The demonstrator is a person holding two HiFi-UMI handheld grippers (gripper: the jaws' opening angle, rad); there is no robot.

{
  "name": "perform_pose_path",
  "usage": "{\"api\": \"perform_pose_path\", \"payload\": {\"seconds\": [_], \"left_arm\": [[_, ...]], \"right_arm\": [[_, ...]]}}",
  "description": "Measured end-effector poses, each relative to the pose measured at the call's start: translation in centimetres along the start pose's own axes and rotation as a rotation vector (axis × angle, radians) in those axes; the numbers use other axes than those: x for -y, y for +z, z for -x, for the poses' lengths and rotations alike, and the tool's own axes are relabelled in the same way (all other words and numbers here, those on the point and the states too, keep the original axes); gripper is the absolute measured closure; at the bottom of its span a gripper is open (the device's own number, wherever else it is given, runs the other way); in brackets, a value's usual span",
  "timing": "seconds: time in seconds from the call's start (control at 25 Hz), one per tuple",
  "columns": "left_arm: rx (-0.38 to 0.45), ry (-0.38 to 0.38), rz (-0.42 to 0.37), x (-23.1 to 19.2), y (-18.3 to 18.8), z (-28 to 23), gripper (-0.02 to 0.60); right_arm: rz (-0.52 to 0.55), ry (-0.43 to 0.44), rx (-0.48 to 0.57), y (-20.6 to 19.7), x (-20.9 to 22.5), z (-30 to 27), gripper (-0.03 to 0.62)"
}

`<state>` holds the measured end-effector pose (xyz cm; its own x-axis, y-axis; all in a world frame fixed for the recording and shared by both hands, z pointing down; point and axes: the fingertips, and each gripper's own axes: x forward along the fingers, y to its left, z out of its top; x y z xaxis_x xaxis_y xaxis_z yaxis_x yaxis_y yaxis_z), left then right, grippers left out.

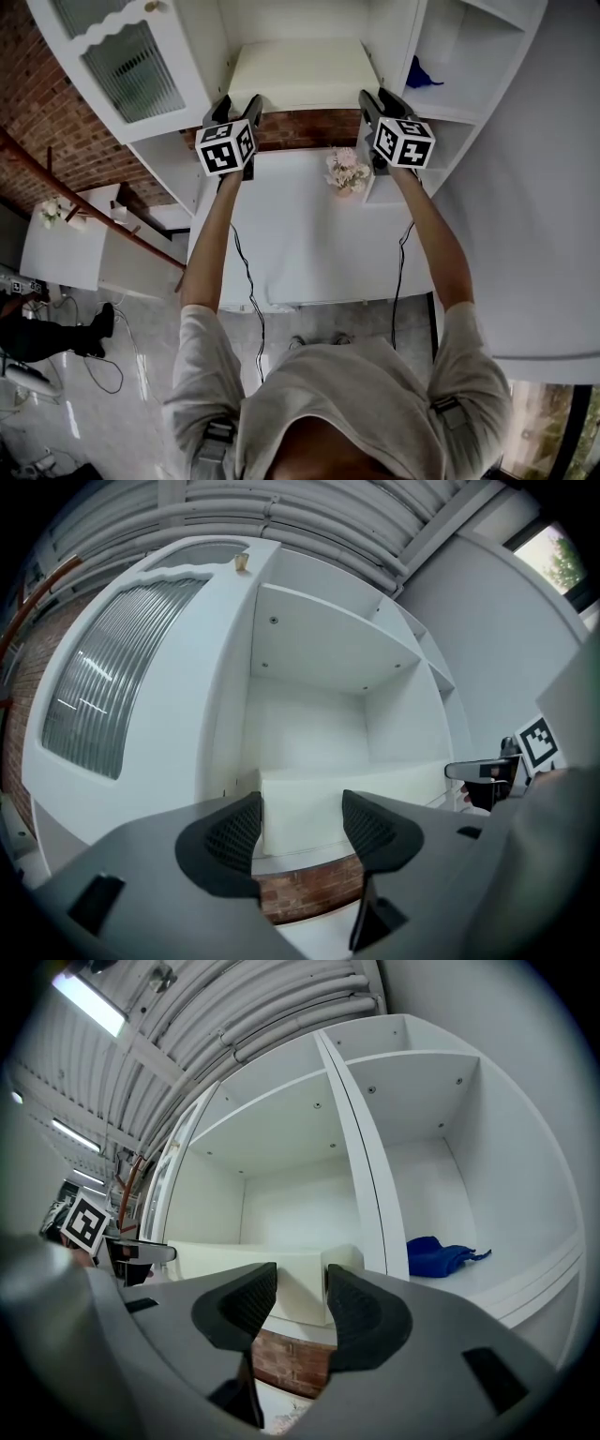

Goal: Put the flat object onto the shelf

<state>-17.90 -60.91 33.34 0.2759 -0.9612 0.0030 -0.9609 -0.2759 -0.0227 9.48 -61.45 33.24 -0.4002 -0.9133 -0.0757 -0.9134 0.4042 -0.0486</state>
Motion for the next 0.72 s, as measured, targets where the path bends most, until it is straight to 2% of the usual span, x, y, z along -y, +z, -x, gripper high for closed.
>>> {"api": "perform_pose_path", "payload": {"seconds": [0.28,0.32,0.4,0.56,0.72], "left_arm": [[0.007,-0.002,-0.009,-0.3,0.1,0.1,0.302],[0.01,-0.003,-0.022,-0.2,0.2,0.4,0.265],[0.009,-0.015,-0.048,0.2,0.2,0.8,0.229],[0.043,-0.022,-0.051,0.7,1.2,2.4,0.23],[0.073,-0.04,-0.065,2.0,1.1,5.0,0.236]], "right_arm": [[0.015,0.003,0.002,-0.1,-0.1,0.0,0.407],[0.031,-0.001,0.003,0.0,-0.1,0.1,0.406],[0.051,-0.015,0.014,0.5,0.1,0.8,0.399],[0.044,-0.015,0.049,1.6,0.0,2.7,0.393],[0.111,-0.01,0.082,1.7,-1.3,5.6,0.395]]}}
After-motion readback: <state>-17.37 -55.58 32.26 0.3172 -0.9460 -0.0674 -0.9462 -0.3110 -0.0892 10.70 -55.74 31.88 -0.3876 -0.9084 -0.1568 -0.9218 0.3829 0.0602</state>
